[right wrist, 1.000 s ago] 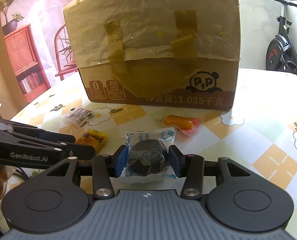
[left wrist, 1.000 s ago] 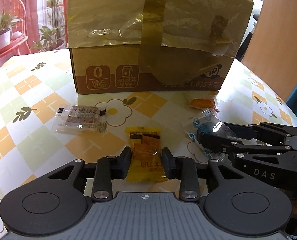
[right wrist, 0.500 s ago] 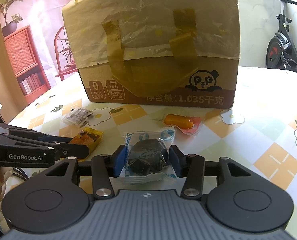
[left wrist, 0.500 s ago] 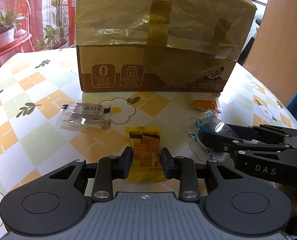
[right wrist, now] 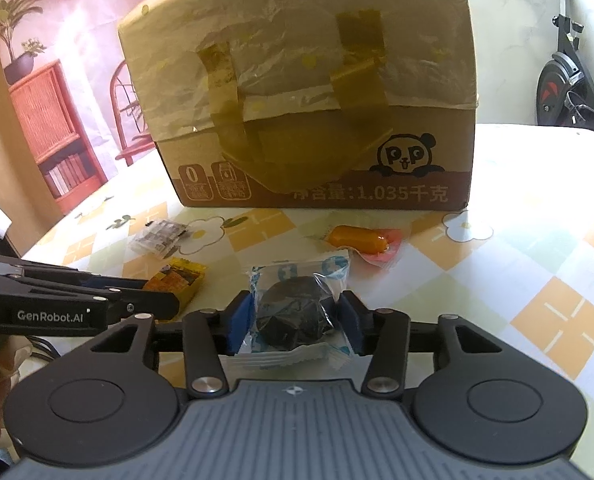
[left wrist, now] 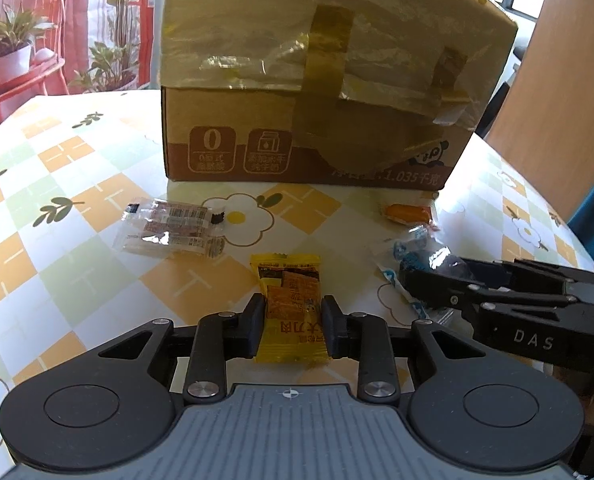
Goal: Organize snacks
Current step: 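Lift both packs and carry them over the box, then open both grippers to release the packs into the box, then move both open tools down to the clear candy pack and orange snack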
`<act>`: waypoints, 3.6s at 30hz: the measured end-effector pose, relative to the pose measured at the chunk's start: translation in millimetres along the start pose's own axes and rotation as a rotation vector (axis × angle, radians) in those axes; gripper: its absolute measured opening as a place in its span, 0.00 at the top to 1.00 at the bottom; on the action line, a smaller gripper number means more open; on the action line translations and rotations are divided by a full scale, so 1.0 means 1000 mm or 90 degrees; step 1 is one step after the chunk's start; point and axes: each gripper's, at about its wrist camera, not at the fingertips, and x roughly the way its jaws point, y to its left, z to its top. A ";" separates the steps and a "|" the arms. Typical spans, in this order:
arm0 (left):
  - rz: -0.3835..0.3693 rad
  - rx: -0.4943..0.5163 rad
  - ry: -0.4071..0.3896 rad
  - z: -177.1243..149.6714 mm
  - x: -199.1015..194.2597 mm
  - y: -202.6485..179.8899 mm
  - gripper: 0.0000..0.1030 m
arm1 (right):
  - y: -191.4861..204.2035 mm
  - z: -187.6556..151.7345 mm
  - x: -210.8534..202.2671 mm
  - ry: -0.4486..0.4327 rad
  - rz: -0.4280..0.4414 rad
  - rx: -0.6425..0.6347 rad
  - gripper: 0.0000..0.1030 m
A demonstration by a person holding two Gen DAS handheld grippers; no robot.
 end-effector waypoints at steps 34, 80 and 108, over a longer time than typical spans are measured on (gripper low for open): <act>-0.038 0.069 -0.318 0.171 -0.095 -0.025 0.69 | 0.041 0.175 -0.078 -0.265 -0.012 -0.100 0.55; 0.046 0.019 -0.245 0.136 -0.116 0.050 0.43 | 0.007 0.153 -0.083 -0.241 -0.091 -0.052 0.42; 0.045 -0.040 -0.082 0.067 -0.044 0.083 0.43 | -0.017 0.052 0.007 0.047 -0.099 -0.145 0.43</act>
